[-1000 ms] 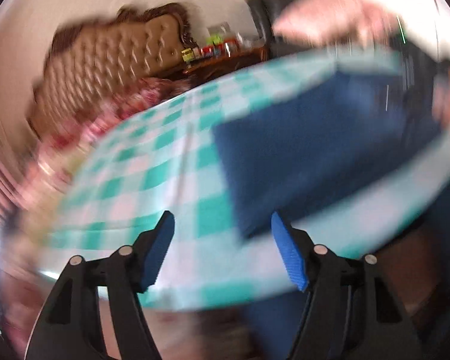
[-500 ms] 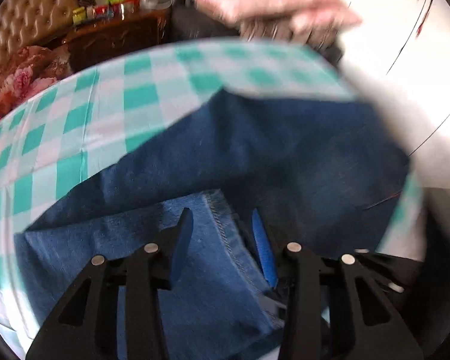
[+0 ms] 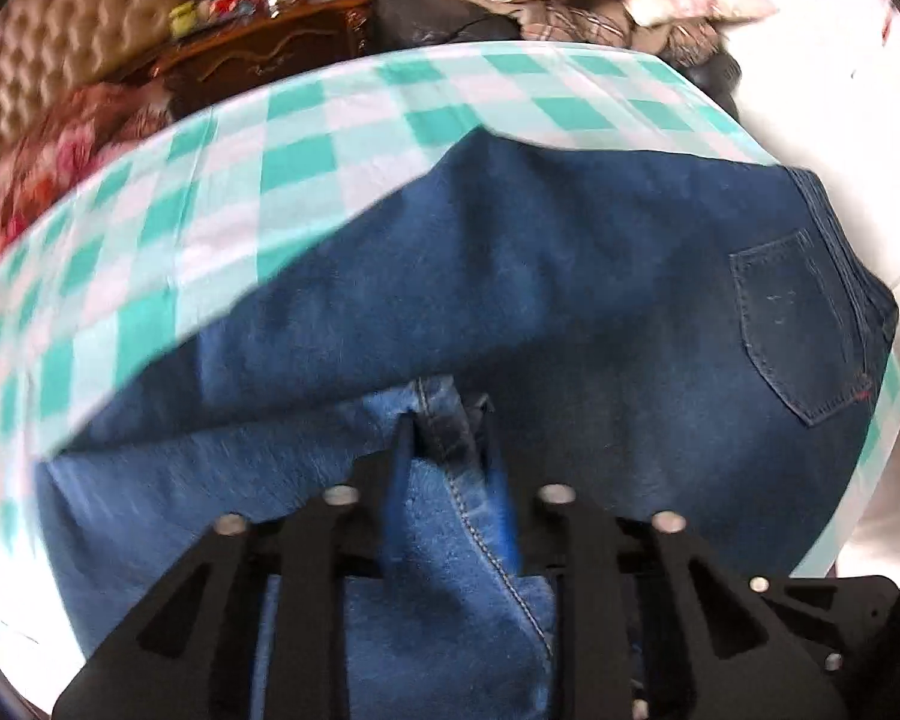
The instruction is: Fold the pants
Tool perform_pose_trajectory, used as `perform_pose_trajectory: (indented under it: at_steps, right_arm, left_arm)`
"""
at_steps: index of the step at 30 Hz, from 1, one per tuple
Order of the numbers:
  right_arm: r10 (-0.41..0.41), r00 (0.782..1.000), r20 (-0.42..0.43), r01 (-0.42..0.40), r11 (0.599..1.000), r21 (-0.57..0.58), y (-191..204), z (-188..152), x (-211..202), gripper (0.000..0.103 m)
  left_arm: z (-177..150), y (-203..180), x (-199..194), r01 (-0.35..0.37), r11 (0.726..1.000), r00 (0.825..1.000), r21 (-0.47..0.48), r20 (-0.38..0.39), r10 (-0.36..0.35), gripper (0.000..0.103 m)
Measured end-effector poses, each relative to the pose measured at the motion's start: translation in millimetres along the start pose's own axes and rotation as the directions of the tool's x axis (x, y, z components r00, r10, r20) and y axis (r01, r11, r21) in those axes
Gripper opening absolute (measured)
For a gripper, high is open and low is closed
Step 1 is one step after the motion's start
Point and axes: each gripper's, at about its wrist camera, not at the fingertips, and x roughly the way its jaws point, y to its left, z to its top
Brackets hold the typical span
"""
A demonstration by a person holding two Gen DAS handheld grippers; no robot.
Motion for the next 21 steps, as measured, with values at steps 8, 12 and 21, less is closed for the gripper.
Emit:
perform_pose_trajectory:
  at_steps: [8, 12, 21]
  right_arm:
    - [-0.032, 0.999, 0.0, 0.032, 0.999, -0.022, 6.5, 0.1, 1.1, 0.013]
    - [-0.043, 0.999, 0.0, 0.043, 0.999, -0.024, 8.2, -0.6, 1.2, 0.013]
    - [-0.085, 0.996, 0.0, 0.085, 0.996, -0.034, 14.2, 0.7, 1.9, 0.013]
  left_arm:
    - [-61.7, 68.9, -77.5, 0.066, 0.938, 0.934, -0.34, 0.352, 0.061, 0.066]
    - [-90.1, 84.5, -64.6, -0.017, 0.944, 0.955, -0.329, 0.273, 0.113, 0.064]
    - [-100.9, 90.9, -47.6, -0.138, 0.952, 0.972, -0.272, 0.145, 0.183, 0.07]
